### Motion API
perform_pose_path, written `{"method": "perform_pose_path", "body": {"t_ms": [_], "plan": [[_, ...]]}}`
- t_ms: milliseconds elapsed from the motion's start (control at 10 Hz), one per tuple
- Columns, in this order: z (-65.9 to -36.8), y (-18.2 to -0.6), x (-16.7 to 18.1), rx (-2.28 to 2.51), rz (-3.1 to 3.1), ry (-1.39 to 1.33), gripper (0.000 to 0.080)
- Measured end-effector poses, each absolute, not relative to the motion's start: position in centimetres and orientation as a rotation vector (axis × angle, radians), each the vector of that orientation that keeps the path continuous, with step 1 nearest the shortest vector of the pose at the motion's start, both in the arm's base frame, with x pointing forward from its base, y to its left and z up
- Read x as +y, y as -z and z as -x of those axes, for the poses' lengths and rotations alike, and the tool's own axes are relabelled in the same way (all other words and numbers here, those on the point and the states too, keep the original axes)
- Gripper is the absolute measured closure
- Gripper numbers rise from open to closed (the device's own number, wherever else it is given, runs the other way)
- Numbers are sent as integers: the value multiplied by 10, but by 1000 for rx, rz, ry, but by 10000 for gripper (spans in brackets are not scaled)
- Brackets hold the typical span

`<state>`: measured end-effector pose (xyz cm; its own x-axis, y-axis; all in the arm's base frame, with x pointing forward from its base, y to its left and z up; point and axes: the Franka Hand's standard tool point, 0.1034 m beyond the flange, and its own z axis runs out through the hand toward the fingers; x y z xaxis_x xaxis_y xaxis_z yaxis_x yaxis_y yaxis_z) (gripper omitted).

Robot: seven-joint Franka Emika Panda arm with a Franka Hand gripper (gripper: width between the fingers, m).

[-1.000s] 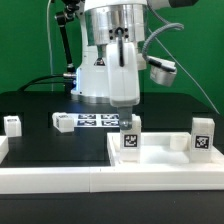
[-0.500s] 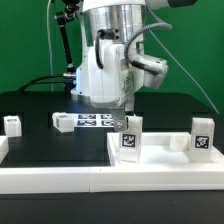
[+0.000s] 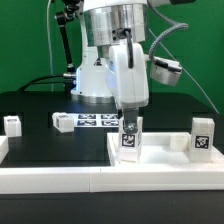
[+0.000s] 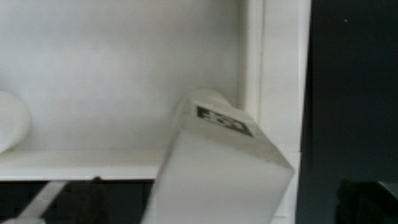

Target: Assemble square table

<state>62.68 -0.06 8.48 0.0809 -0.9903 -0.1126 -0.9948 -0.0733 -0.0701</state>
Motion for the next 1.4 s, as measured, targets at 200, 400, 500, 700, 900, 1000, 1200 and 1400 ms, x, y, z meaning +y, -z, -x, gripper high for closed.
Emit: {"method": "perform_pose_path", "body": {"t_ms": [200,400,500,700,900,1000,1200,1400], "plan": [[-627,-85,-1,1879,2353,-39,151],[-626,-84,-1,1721,2472,-27,151],[-623,-84,-1,1583,2594,-50,151],[-624,-87,0,1344,2739,-57,151],[-624,-86,3,1158,2834,-49,151],[-624,-85,6,1100,2865,-49,151],[-624,-85,8,876,2967,-42,151],[-623,-84,13,694,3042,-41,151]]}}
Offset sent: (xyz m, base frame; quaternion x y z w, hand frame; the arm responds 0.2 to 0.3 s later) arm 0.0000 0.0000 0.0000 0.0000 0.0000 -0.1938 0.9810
